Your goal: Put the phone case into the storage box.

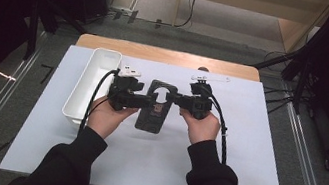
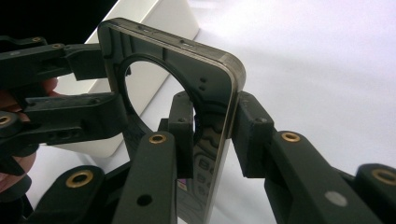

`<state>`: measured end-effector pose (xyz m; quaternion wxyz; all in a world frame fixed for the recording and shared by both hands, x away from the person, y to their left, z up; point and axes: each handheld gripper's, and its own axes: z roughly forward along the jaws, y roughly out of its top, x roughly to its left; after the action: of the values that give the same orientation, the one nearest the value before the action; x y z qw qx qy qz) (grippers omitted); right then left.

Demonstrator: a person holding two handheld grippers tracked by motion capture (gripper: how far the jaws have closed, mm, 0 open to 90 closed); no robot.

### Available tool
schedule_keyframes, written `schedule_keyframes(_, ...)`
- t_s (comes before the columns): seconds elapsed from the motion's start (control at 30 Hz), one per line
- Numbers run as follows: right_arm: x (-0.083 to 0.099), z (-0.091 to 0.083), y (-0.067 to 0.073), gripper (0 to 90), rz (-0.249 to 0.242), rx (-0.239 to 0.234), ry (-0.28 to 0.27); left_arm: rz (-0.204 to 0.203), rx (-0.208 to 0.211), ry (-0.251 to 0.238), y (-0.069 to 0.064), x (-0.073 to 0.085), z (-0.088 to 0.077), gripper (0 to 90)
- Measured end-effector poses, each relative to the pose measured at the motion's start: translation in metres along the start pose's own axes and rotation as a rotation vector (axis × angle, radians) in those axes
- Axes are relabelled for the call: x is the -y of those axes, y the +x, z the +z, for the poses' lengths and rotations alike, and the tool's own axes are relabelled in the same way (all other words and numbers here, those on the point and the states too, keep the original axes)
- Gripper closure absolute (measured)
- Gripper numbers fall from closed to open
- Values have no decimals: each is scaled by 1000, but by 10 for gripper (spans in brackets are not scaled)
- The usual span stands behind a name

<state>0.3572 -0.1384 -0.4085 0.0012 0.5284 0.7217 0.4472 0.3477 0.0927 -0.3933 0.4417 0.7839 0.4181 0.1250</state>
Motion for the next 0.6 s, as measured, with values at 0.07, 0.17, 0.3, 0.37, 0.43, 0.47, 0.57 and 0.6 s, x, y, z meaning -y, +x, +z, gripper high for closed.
schedule_keyframes(0.07,0,0,2,700,-4,2,1,0,-15,1,0,0,1,354)
schedule_keyframes(0.17,-1,1,4,700,1,7,3,7,-33,1,-1,1,1,390)
schedule_keyframes(0.3,-1,2,6,700,2,8,4,5,-43,7,-2,1,3,392)
schedule_keyframes(0.37,-1,2,6,700,3,11,7,4,-48,0,-2,1,3,422)
schedule_keyframes(0.43,0,2,7,700,1,13,11,11,-47,-3,-3,1,3,441)
schedule_keyframes(0.47,0,2,8,700,2,13,11,12,-46,-2,-4,1,3,443)
schedule_keyframes(0.57,0,2,9,700,2,13,10,9,-57,-1,-6,1,4,466)
schedule_keyframes(0.6,0,2,9,700,2,15,11,12,-57,-2,-6,1,4,467)
